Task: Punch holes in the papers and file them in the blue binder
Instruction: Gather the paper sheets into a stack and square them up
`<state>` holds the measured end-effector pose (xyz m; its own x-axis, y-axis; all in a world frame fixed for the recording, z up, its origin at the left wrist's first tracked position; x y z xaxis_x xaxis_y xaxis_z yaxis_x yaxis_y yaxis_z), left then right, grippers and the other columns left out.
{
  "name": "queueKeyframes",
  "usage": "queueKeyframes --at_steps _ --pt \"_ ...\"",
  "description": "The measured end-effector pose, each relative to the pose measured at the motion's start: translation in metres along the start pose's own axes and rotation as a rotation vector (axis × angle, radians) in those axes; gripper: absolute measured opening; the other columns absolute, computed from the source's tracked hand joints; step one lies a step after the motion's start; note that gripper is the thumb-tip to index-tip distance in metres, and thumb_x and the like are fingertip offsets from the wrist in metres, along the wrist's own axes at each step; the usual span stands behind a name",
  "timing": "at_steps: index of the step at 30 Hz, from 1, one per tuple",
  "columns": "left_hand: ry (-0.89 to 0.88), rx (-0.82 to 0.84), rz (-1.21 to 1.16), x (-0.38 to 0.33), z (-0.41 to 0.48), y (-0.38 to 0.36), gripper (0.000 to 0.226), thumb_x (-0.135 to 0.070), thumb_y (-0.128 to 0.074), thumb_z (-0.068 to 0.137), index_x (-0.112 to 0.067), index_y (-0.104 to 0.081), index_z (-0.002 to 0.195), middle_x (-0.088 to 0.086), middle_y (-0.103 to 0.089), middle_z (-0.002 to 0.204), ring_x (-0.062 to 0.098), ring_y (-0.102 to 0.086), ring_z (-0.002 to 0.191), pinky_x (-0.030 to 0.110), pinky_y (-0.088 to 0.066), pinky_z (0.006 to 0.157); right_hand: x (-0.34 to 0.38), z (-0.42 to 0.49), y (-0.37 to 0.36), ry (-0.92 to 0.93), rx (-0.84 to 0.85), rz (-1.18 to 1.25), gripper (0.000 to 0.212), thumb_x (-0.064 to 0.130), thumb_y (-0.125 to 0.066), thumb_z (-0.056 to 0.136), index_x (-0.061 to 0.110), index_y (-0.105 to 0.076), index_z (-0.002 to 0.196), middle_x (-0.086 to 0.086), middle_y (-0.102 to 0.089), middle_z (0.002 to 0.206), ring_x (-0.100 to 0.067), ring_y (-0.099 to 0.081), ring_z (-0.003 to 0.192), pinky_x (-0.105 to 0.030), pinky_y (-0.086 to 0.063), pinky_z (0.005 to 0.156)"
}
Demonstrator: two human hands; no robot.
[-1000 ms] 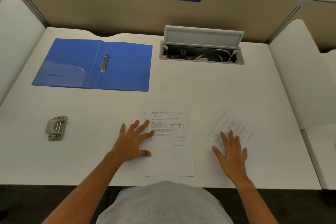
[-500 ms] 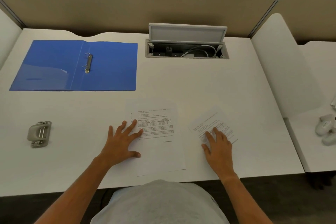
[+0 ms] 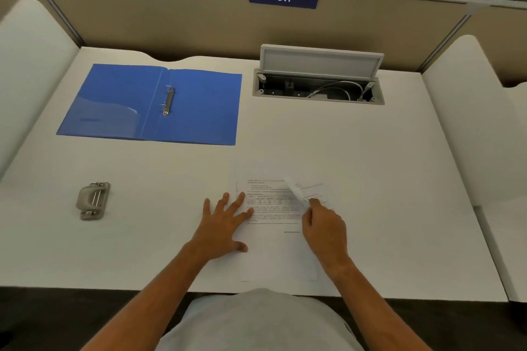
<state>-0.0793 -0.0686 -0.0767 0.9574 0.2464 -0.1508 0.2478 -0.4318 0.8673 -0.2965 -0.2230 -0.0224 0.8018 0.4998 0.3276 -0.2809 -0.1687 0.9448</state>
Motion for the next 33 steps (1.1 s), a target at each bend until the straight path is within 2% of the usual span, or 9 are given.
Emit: queueKeyframes --at_steps 4,7,11,13,16,19,22,27,33 --pt "-0.012 -0.065 -0.021 -0.012 0.004 0.001 0.103 -0.081 -0.058 0.081 -0.041 -0.014 0.165 -0.002 0.008 0.177 0.038 0.003 0.162 0.071 -0.003 0.125 0.054 0.007 -0.017 0.105 0.096 0.011 0.029 0.036 -0.055 0.103 0.014 -0.073 0.106 -0.003 -0.077 0.086 -0.023 -0.074 0.072 -0.034 -0.055 0.058" --pt "0.014 -0.247 -0.204 -0.007 -0.002 0.003 0.089 -0.068 -0.068 0.084 -0.036 -0.035 0.161 -0.005 -0.018 0.174 0.033 -0.023 0.160 0.064 -0.025 0.125 0.052 0.010 -0.023 0.060 0.102 0.082 0.036 0.041 -0.057 0.103 0.014 -0.074 0.118 -0.005 -0.079 0.105 -0.025 -0.076 0.092 -0.037 -0.060 0.074" --pt "0.374 -0.568 -0.729 0.009 -0.020 0.009 0.058 -0.034 -0.080 0.090 -0.024 -0.059 0.143 -0.002 -0.063 0.141 0.022 -0.056 0.128 0.039 -0.051 0.106 -0.007 0.013 -0.003 -0.254 -0.081 0.183 0.034 0.032 -0.068 0.097 0.016 -0.068 0.127 -0.008 -0.068 0.123 -0.030 -0.064 0.114 -0.039 -0.055 0.080" --pt "0.555 -0.570 -0.983 0.010 -0.024 0.010 0.051 -0.025 -0.080 0.091 -0.020 -0.061 0.138 0.000 -0.068 0.127 0.021 -0.064 0.114 0.038 -0.055 0.100 -0.047 0.011 0.001 -0.502 -0.059 0.195 0.046 0.032 -0.071 0.095 0.012 -0.060 0.135 -0.017 -0.060 0.132 -0.039 -0.057 0.120 -0.047 -0.055 0.089" --pt "0.627 -0.521 -1.183 -0.001 -0.020 0.013 0.048 -0.021 -0.080 0.091 -0.017 -0.061 0.135 0.000 -0.070 0.113 0.020 -0.069 0.099 0.032 -0.057 0.088 -0.072 0.005 -0.010 -0.754 0.047 0.263 0.057 0.034 -0.073 0.094 0.009 -0.052 0.140 -0.023 -0.053 0.139 -0.046 -0.052 0.125 -0.057 -0.050 0.101" --pt "0.579 -0.479 -1.162 -0.020 -0.011 0.018 0.048 -0.022 -0.078 0.092 -0.020 -0.059 0.136 -0.001 -0.071 0.115 0.019 -0.071 0.098 0.031 -0.057 0.088 -0.054 0.008 -0.029 -0.712 0.117 0.455 0.050 0.031 -0.075 0.093 0.011 -0.056 0.135 -0.020 -0.053 0.136 -0.042 -0.055 0.123 -0.049 -0.050 0.101" --pt "0.517 -0.451 -1.129 -0.033 -0.006 0.020 0.051 -0.025 -0.078 0.093 -0.023 -0.055 0.139 -0.004 -0.069 0.121 0.017 -0.070 0.100 0.025 -0.054 0.085 -0.040 0.015 -0.037 -0.710 0.165 0.697 0.046 0.028 -0.077 0.094 0.010 -0.060 0.132 -0.018 -0.061 0.129 -0.032 -0.063 0.109 -0.037 -0.051 0.092" --pt "0.595 -0.517 -1.116 -0.020 -0.015 0.020 0.055 -0.022 -0.077 0.093 -0.020 -0.052 0.143 0.000 -0.066 0.137 0.022 -0.066 0.117 0.042 -0.057 0.102 -0.067 0.003 -0.020 -0.800 0.043 0.559 0.051 0.033 -0.074 0.094 0.014 -0.058 0.138 -0.017 -0.054 0.141 -0.039 -0.058 0.125 -0.049 -0.053 0.103" --pt "0.515 -0.464 -1.070 -0.048 -0.006 0.024 0.056 -0.023 -0.079 0.089 -0.024 -0.053 0.138 -0.002 -0.068 0.133 0.022 -0.064 0.119 0.042 -0.058 0.102 -0.032 -0.013 -0.039 -0.778 0.173 0.798 0.049 0.022 -0.077 0.095 0.008 -0.060 0.139 -0.015 -0.062 0.130 -0.031 -0.064 0.114 -0.036 -0.052 0.092"
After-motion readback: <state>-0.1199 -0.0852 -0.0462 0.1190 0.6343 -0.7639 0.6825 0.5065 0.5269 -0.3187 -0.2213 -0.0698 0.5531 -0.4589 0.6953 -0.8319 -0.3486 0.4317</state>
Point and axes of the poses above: each hand's wrist, its own z-axis towards the middle knuckle, its own y-axis out of the back of the hand, x = y × z, the point moved 5 cm from there along z, towards the middle knuckle
